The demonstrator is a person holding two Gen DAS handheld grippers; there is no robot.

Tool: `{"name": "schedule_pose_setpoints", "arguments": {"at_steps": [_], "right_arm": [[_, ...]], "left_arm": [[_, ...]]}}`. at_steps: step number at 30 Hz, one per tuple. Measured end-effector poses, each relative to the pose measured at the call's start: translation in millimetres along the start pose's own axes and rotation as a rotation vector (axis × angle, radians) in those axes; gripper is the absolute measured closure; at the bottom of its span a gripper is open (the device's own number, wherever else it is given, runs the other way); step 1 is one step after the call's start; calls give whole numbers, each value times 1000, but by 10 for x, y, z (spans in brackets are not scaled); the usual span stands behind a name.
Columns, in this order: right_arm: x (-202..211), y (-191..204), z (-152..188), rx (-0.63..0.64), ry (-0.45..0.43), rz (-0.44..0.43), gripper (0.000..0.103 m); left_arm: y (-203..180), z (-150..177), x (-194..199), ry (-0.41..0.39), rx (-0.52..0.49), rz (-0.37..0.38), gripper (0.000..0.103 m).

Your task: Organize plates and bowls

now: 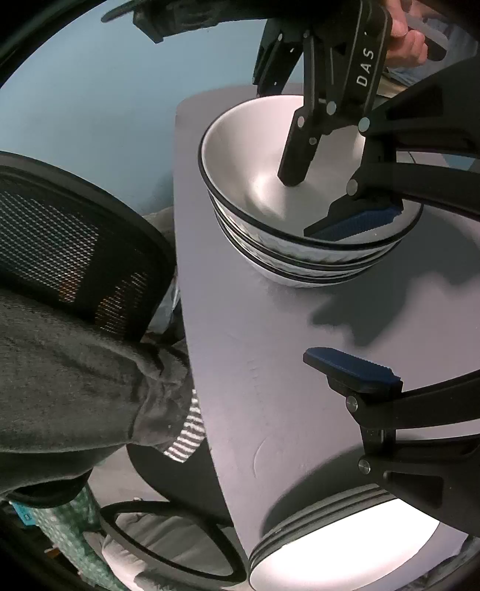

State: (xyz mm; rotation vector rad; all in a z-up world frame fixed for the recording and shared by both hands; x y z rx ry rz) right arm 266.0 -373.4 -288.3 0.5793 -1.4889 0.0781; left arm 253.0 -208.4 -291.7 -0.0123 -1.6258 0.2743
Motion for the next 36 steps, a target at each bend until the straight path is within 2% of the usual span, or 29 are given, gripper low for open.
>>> {"name": "schedule_pose_setpoints", "arguments": {"at_steps": [10, 12, 14, 17, 22, 24, 30, 36], "right_arm": [[-20, -5, -37, 3, 10, -23, 45], [-24, 15, -45, 4, 17, -38, 55], [-30, 34, -48, 1, 26, -58, 60], [-27, 81, -57, 24, 25, -66, 66], [-27, 110, -50, 33, 22, -54, 66], [-26, 109, -53, 40, 22, -50, 66], [-24, 146, -42, 50, 7, -23, 67], [-2, 169, -19, 40, -14, -12, 68]], "left_arm": [[27, -34, -70, 32, 35, 42, 35], [29, -47, -77, 32, 42, 59, 35], [29, -51, -85, 33, 57, 81, 36], [47, -56, -73, 24, 102, 118, 44], [33, -71, -46, 12, 113, 147, 56], [34, -75, -39, 13, 121, 152, 56], [-11, -53, -16, 9, 110, 192, 74], [2, -16, 15, 29, 97, 169, 79]]}}
Point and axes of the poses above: each gripper's, at about its wrist camera, not at the fingertips, and x roughly against the way its jaws point, y to its left, z to its underside, the point moved 7 cm from there along -x, roughly the way its jaws point, and after that the axes turned 3 degrees about -y, right-handed, at the moved point
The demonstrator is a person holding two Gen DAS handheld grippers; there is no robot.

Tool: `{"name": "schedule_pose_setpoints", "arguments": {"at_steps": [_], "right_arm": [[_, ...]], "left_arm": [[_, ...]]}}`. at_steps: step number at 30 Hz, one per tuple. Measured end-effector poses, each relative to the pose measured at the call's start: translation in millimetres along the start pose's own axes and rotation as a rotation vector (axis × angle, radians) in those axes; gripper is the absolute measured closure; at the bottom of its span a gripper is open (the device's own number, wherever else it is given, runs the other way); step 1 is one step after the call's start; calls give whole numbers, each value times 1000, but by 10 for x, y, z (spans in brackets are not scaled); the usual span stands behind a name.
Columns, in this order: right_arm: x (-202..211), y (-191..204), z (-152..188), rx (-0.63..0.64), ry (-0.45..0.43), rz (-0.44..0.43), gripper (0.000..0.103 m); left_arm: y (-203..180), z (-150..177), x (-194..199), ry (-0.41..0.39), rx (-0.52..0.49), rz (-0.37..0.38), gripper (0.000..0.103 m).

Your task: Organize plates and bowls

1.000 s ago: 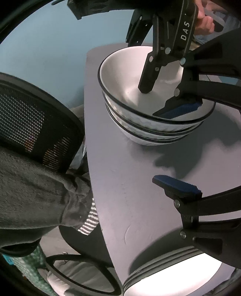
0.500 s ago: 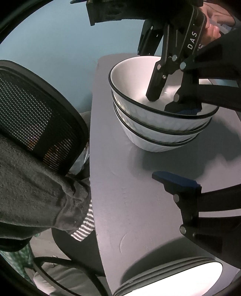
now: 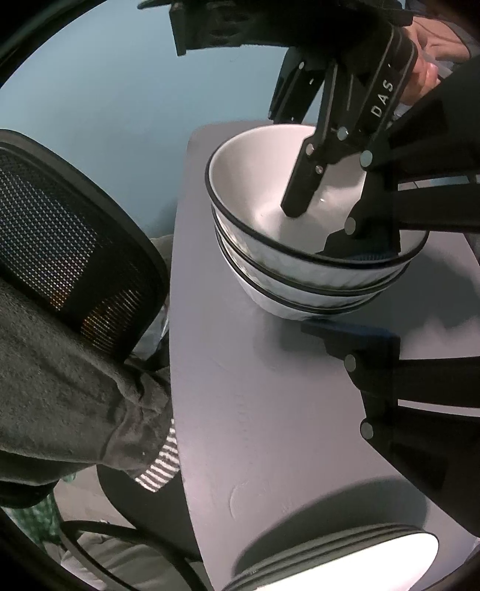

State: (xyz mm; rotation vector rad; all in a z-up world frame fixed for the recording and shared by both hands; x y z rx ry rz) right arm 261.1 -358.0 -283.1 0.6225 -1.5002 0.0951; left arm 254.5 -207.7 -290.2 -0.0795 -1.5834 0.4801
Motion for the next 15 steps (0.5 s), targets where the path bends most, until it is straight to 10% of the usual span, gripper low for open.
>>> {"name": "schedule_pose_setpoints", "arguments": {"at_steps": [15], "right_arm": [[-200, 554, 251, 25, 53, -87, 70]], "left_arm": [[527, 469, 263, -12, 45, -93, 79]]}}
Point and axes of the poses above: each gripper's, at about its wrist camera, not at the fingertips, and x roughly against the way its jaws point, y to its left, z to its underside, the point moved 7 cm from there along -x, roughly the way its jaws point, and after that the axes turned 3 degrees about -y, right-handed, at the moved point
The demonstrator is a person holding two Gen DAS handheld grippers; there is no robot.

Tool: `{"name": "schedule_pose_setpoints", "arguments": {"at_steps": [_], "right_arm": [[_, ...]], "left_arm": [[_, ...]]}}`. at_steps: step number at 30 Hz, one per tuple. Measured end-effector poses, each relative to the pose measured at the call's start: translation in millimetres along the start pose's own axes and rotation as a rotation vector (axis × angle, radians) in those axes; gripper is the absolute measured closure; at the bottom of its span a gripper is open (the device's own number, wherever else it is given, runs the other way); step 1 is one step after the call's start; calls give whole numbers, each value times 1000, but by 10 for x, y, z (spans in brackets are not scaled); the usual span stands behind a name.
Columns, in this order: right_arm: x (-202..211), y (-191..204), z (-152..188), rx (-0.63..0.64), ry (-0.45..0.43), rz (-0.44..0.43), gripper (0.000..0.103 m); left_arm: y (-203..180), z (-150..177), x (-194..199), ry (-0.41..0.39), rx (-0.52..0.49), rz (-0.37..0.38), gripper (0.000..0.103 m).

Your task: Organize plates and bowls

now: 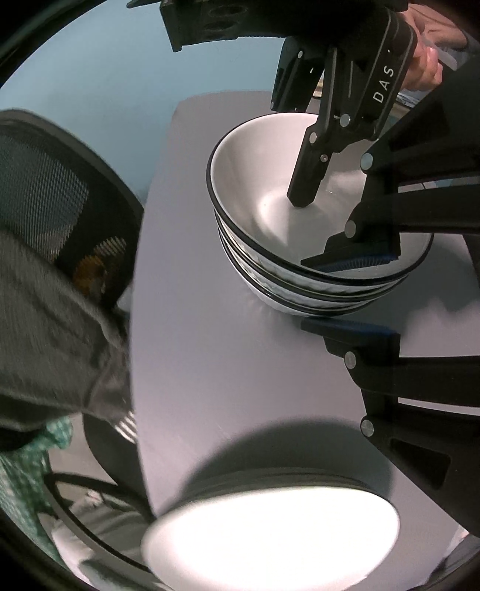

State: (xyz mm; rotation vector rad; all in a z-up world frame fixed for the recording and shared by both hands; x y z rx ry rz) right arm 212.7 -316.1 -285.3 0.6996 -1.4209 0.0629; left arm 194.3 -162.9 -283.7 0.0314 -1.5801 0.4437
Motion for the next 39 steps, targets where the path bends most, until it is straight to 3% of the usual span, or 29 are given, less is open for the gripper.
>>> {"name": "schedule_pose_setpoints", "arguments": {"at_steps": [11, 17, 20, 33, 39], "right_arm": [[-227, 491, 194, 41, 43, -17, 70], [-252, 494, 183, 18, 51, -17, 70], [-252, 454, 181, -8, 54, -42, 71], [-265, 505, 232, 29, 57, -31, 68], [-274, 530, 233, 34, 52, -20, 65]], "left_arm": [[446, 435, 145, 5, 86, -22, 79], [512, 460, 118, 11, 136, 43, 79], [563, 491, 90, 12, 152, 30, 68], [633, 541, 42, 13, 178, 84, 58], [600, 551, 19, 28, 177, 134, 58]]}}
Point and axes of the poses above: each gripper's, at about its wrist camera, not at the fingertips, and x roughly against the way its jaws point, y to its left, z to its underside, the point moved 7 cm from there along -x, roughly the way its jaws point, and after that the axes turned 3 degrees about -y, right-handed, at the moved point
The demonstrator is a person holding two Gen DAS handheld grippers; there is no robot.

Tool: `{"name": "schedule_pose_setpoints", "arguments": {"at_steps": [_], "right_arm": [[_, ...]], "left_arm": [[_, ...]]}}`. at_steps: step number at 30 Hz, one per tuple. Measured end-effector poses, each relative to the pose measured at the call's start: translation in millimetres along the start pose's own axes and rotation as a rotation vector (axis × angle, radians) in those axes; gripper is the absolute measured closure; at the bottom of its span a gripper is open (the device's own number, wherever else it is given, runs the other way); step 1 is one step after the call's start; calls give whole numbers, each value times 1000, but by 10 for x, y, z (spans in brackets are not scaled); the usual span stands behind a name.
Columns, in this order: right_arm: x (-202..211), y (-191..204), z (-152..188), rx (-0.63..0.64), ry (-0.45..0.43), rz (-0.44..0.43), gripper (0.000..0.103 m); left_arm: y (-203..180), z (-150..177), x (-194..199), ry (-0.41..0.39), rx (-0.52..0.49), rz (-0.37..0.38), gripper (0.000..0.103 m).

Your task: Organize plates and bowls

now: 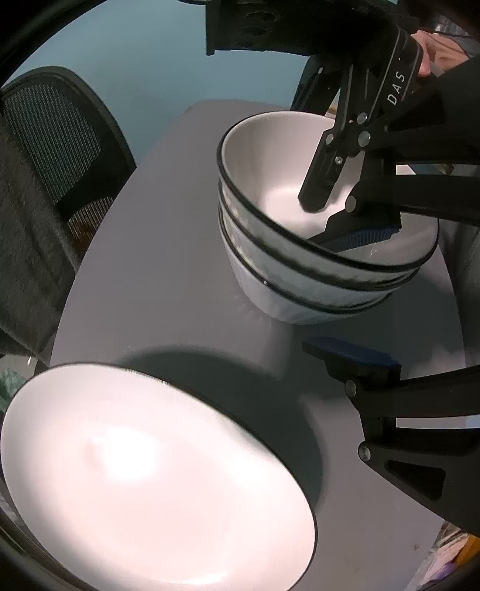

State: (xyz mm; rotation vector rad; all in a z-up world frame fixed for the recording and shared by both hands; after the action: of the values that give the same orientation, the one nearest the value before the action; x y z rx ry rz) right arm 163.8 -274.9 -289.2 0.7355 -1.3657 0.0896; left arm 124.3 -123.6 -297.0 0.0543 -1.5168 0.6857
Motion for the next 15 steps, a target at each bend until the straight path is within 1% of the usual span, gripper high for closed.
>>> {"name": "schedule_pose_setpoints", "arguments": {"at_steps": [3, 6, 8, 12, 15], "right_arm": [[2, 14, 6, 5, -7, 11, 65], [-4, 22, 12, 6, -11, 26, 65], [-12, 30, 13, -5, -2, 22, 67], [-11, 30, 3, -12, 8, 25, 67], [1, 26, 7, -17, 2, 22, 72]], "left_arm": [[-42, 40, -4, -3, -8, 9, 59], [-67, 48, 5, -10, -16, -6, 60], [-90, 30, -2, -12, -12, -19, 64], [-58, 12, 33, -20, 7, -37, 78], [-32, 10, 36, -15, 27, -29, 80]]}}
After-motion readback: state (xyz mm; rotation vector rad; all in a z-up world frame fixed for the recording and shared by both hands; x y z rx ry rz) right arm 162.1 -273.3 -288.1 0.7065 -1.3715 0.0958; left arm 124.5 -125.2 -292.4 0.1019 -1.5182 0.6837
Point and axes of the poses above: each gripper's, at about its wrist camera, not at the fingertips, and x roughly against the way its jaws point, y to its left, z to its underside, the point moved 7 cm from there along -x, roughly the way its jaws point, and after that the axes turned 3 degrees about -y, right-handed, at the moved point
